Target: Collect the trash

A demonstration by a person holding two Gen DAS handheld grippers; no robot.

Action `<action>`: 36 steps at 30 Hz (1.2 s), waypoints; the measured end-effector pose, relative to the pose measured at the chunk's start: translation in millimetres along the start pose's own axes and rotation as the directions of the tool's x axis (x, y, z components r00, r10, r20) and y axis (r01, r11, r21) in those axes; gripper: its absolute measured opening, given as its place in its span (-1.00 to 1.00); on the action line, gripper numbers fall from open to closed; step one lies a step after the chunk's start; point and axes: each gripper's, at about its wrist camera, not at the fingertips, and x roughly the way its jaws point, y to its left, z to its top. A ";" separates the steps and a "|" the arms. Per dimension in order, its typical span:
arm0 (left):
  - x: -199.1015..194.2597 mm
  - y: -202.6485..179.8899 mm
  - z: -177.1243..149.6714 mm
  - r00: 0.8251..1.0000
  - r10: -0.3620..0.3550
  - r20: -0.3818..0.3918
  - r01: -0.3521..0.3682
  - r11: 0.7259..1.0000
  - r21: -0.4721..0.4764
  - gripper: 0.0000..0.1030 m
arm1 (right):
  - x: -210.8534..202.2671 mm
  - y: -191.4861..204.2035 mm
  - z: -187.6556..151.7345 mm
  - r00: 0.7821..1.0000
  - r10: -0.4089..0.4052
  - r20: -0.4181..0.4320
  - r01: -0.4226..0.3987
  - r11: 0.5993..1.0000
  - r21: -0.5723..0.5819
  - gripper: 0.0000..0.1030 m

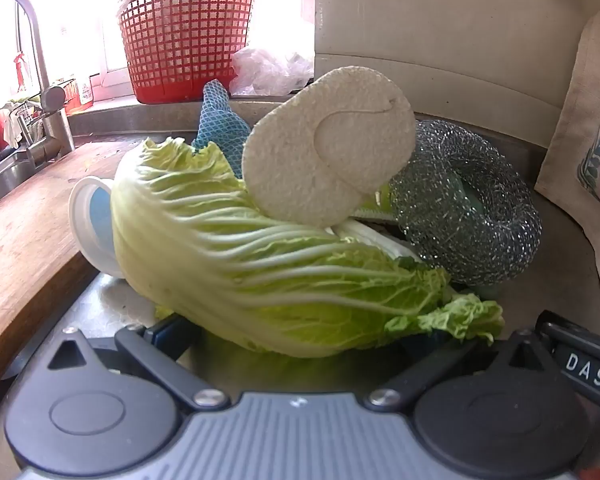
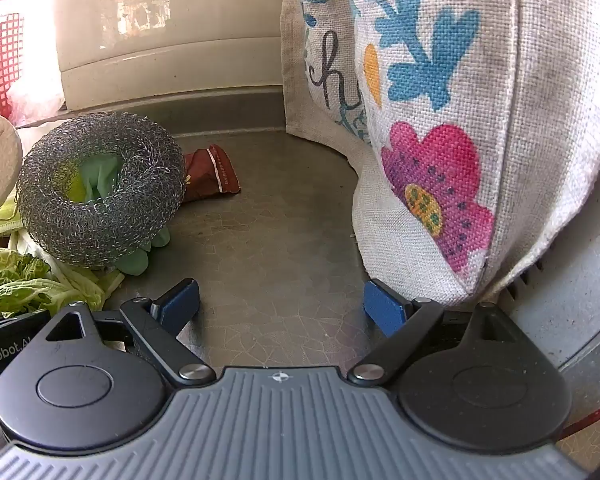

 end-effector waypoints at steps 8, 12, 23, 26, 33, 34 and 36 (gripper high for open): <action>0.0 0.0 0.0 1.000 0.000 0.000 0.000 1.000 0.000 1.00 | 0.0 -1.5 0.5 1.000 -0.003 0.001 0.003 1.000 -0.004 1.00; -1.0 -0.3 -0.9 1.000 0.001 -0.001 -0.001 1.000 -0.001 1.00 | -0.7 -2.7 -0.5 1.000 0.001 0.002 -0.001 1.000 -0.007 1.00; -16.8 2.2 -14.0 1.000 -0.020 -0.003 0.020 1.000 0.022 0.99 | -10.3 -5.2 -6.5 0.997 0.077 0.007 -0.077 0.996 -0.055 1.00; -29.9 5.2 -23.3 1.000 -0.018 -0.015 0.018 0.999 0.028 0.99 | -15.0 -9.1 -9.8 0.995 0.101 0.009 -0.100 0.993 -0.056 1.00; -74.9 20.7 -43.0 0.999 -0.041 -0.034 0.043 0.997 0.057 0.97 | -33.3 -31.0 -16.8 0.973 0.226 0.050 -0.229 0.973 0.043 1.00; -83.9 23.3 -45.8 0.999 -0.045 -0.024 0.046 0.997 0.068 0.97 | -35.6 -33.0 -18.1 0.970 0.237 0.055 -0.240 0.969 0.051 1.00; -99.3 30.4 -49.1 0.998 -0.052 -0.021 0.054 0.994 0.095 0.97 | -43.6 -36.3 -22.0 0.961 0.267 0.068 -0.271 0.961 0.055 1.00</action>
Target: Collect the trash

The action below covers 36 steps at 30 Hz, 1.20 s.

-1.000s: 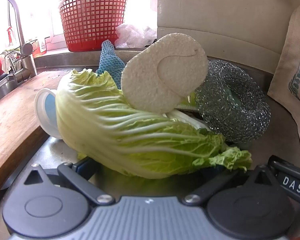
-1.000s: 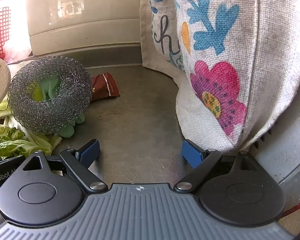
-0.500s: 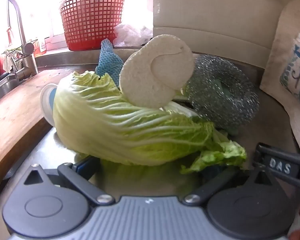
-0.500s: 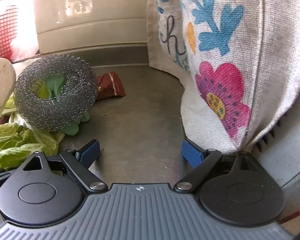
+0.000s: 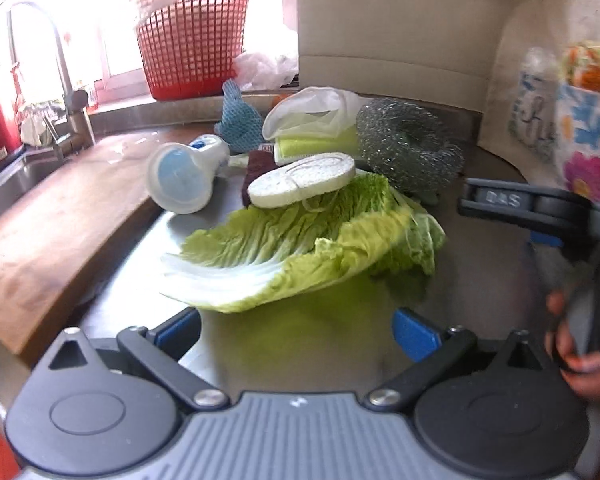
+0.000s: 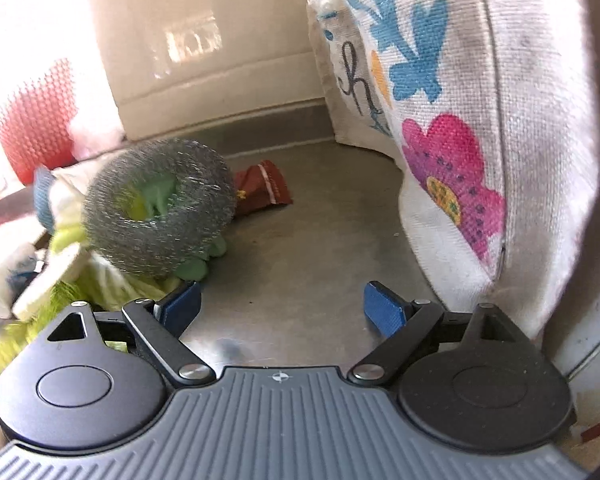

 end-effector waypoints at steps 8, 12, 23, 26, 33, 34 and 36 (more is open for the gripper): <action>-55.7 38.2 -7.5 0.997 0.014 0.082 -0.013 1.000 -0.003 0.98 | -46.3 19.5 -25.1 0.994 -0.086 0.071 0.095 0.987 -0.127 1.00; -73.6 59.1 -9.4 0.992 0.047 0.114 -0.044 0.999 -0.024 0.98 | -78.4 28.4 -33.0 0.990 -0.115 0.081 0.128 0.976 -0.174 1.00; -95.9 109.8 -6.1 0.978 0.104 0.178 -0.097 0.994 -0.048 0.98 | -155.8 68.5 2.6 0.977 -0.177 0.122 0.196 0.966 -0.167 1.00; -96.8 123.7 -3.0 0.976 0.113 0.189 -0.104 0.993 -0.058 0.98 | -165.9 82.0 7.4 0.974 -0.188 0.126 0.210 0.960 -0.185 1.00; -99.6 152.0 4.9 0.970 0.134 0.204 -0.129 0.991 -0.038 0.98 | -170.4 108.0 13.7 0.988 -0.127 0.092 0.143 0.973 -0.182 1.00; -99.4 155.8 5.8 0.970 0.132 0.204 -0.127 0.991 -0.039 0.98 | -167.0 118.7 11.3 0.988 -0.126 0.093 0.142 0.970 -0.198 1.00; -96.1 161.7 8.9 0.973 0.128 0.195 -0.123 0.992 -0.038 0.98 | -171.6 126.3 6.3 0.986 -0.130 0.105 0.151 0.961 -0.231 1.00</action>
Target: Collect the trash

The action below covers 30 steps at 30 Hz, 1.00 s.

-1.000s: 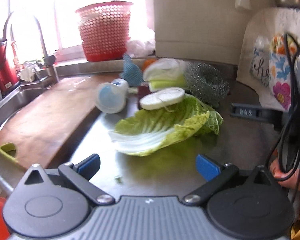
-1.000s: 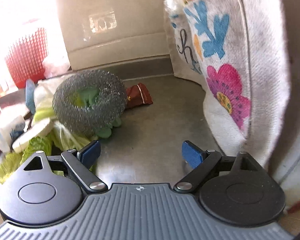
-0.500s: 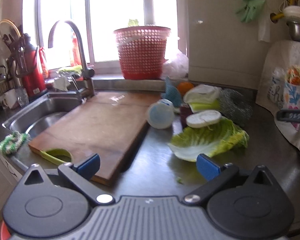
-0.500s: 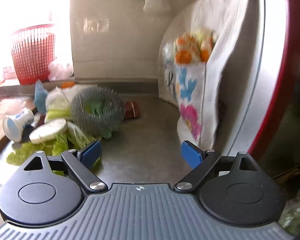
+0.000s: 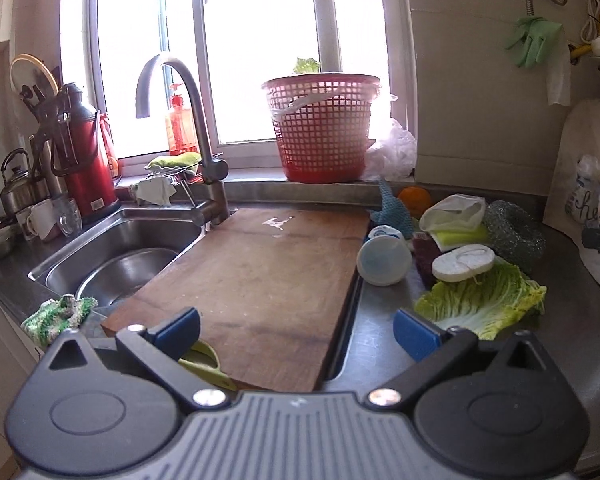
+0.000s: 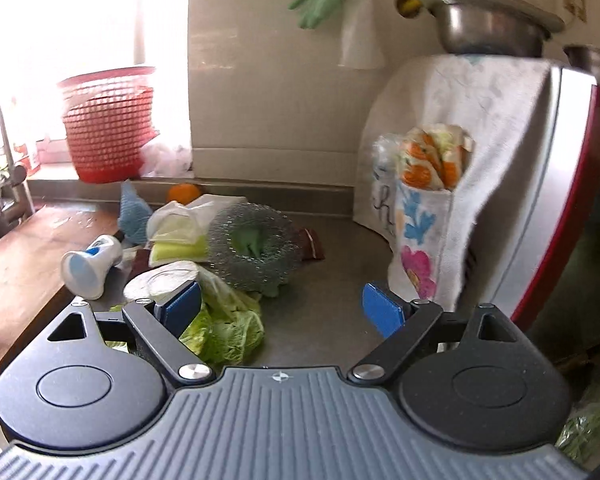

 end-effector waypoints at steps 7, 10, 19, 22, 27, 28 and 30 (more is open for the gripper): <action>16.9 5.7 4.2 0.998 -0.053 -0.019 0.052 0.998 -0.017 0.98 | -3.8 18.7 1.5 0.999 -0.040 -0.019 0.039 0.997 -0.061 1.00; 26.6 3.8 6.8 0.995 -0.092 -0.033 0.091 0.995 -0.034 0.98 | -0.4 20.4 3.6 0.998 -0.048 -0.048 0.044 0.996 -0.075 1.00; 52.7 -12.9 7.5 0.980 -0.180 -0.080 0.178 0.983 -0.032 0.98 | 15.0 11.8 -2.1 0.987 -0.120 -0.110 0.114 0.992 -0.055 1.00; 59.9 -17.5 6.7 0.974 -0.208 -0.092 0.206 0.978 -0.034 0.98 | 18.9 5.9 -5.3 0.982 -0.143 -0.120 0.140 0.989 -0.040 1.00; 66.4 -26.7 7.3 0.961 -0.257 -0.104 0.256 0.966 -0.024 0.98 | 22.8 -0.1 -11.7 0.976 -0.175 -0.128 0.172 0.985 -0.032 1.00; 66.8 -28.4 7.1 0.959 -0.265 -0.104 0.265 0.964 -0.022 0.98 | 22.5 1.4 -12.0 0.975 -0.180 -0.131 0.177 0.984 -0.030 1.00; 67.6 -30.6 7.8 0.953 -0.284 -0.105 0.284 0.959 -0.018 0.97 | 23.2 2.3 -14.2 0.974 -0.181 -0.133 0.179 0.983 -0.028 1.00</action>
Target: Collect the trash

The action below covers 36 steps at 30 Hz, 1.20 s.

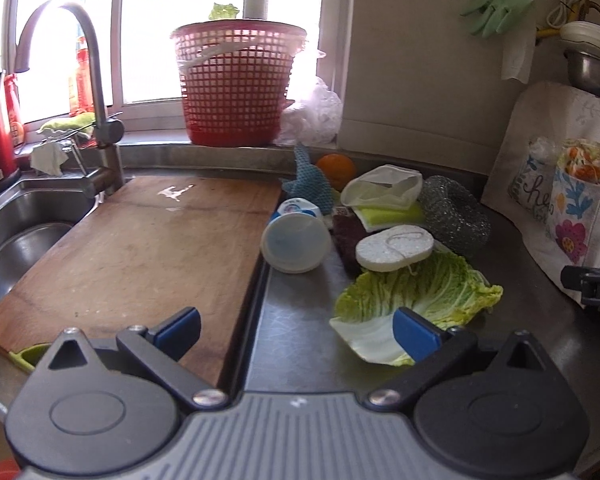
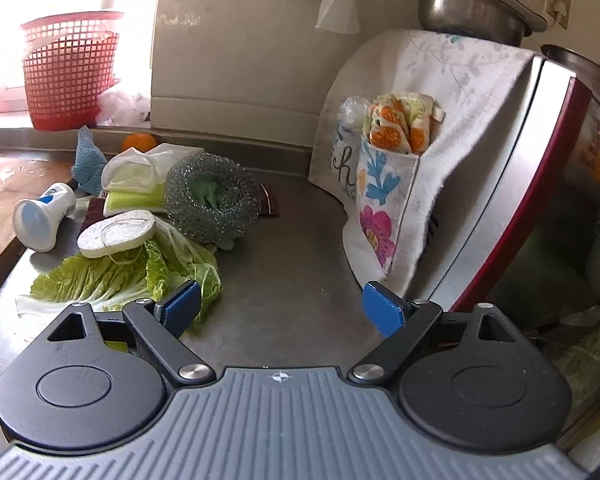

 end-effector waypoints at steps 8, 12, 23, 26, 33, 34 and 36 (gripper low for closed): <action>2.6 -11.3 -0.5 0.998 -0.065 0.000 0.065 0.997 0.032 0.97 | -0.4 6.1 -4.5 1.000 -0.003 -0.004 0.003 1.000 -0.006 1.00; 4.4 -15.0 -1.2 0.996 -0.086 -0.004 0.086 0.995 0.047 0.97 | 1.4 3.7 -6.0 1.000 0.011 -0.007 -0.011 1.000 -0.009 1.00; 10.6 -20.7 -1.0 0.992 -0.127 -0.006 0.127 0.990 0.062 0.97 | 4.7 -1.0 -7.8 0.999 0.049 -0.003 -0.049 0.999 -0.020 1.00; 12.3 -20.9 -1.2 0.991 -0.134 -0.007 0.134 0.989 0.061 0.97 | 9.3 -4.2 -8.1 0.998 0.065 -0.003 -0.065 0.997 -0.032 1.00; 16.3 -19.4 -1.3 0.987 -0.164 -0.004 0.164 0.985 0.058 0.97 | 21.1 -13.7 -10.9 0.989 0.147 -0.007 -0.147 0.989 0.007 1.00; 17.3 -19.4 -1.6 0.986 -0.169 -0.004 0.169 0.984 0.057 0.97 | 24.0 -17.5 -11.1 0.987 0.160 -0.013 -0.159 0.987 0.029 1.00; 19.5 -17.9 -2.6 0.983 -0.183 -0.006 0.183 0.982 0.056 0.93 | 29.4 -25.9 -10.5 0.980 0.197 -0.027 -0.194 0.978 0.082 1.00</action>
